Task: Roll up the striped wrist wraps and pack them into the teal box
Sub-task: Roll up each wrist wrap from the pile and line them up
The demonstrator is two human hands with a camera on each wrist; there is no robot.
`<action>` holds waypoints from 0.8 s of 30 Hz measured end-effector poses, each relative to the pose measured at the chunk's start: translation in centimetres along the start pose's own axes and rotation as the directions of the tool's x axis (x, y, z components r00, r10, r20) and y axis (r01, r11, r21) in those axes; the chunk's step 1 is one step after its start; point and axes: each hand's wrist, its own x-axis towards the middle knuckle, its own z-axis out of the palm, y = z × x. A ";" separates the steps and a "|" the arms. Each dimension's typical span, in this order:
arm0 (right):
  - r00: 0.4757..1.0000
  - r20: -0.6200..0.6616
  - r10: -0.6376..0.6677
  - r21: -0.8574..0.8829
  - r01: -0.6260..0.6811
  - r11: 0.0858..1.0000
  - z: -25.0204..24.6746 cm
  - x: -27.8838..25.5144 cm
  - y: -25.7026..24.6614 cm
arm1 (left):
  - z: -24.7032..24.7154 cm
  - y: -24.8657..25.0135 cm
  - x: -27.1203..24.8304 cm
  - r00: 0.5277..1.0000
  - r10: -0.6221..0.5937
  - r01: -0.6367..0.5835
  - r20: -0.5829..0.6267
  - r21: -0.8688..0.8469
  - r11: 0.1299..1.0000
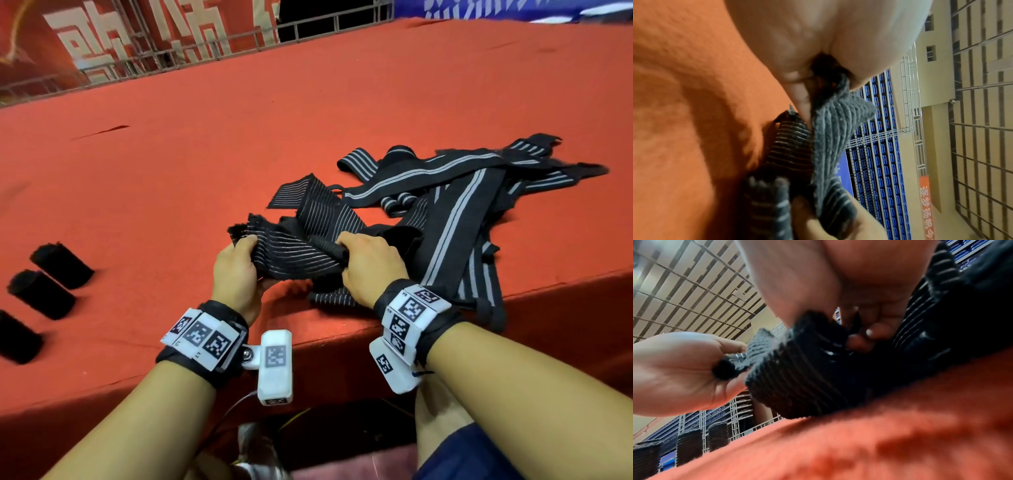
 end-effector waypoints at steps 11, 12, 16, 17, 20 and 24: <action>0.971 -0.096 0.217 -0.002 -0.219 0.976 -1.9 1.3 1.9 | -4.5 0.6 3.2 0.972 0.088 -0.118 -0.216 -0.131 0.984; 0.958 -0.121 0.261 0.033 -0.259 0.965 -2.4 1.4 2.2 | -5.0 0.6 3.3 0.973 0.085 -0.118 -0.215 -0.145 0.982; 0.883 -0.257 0.394 0.240 -0.337 0.911 -3.8 2.4 3.2 | -5.6 0.4 2.9 0.974 0.139 -0.166 -0.180 -0.143 0.976; 0.864 -0.286 0.414 0.284 -0.336 0.898 -3.9 2.7 3.4 | -5.7 0.5 2.9 0.974 0.164 -0.186 -0.159 -0.133 0.973; 0.835 -0.317 0.449 0.353 -0.336 0.873 -4.0 3.5 3.6 | -6.0 0.8 2.9 0.971 0.214 -0.222 -0.107 -0.063 0.973; 0.819 -0.289 0.496 0.438 -0.347 0.829 -3.9 4.1 3.4 | -7.0 1.5 3.1 0.969 0.244 -0.244 -0.024 0.020 0.970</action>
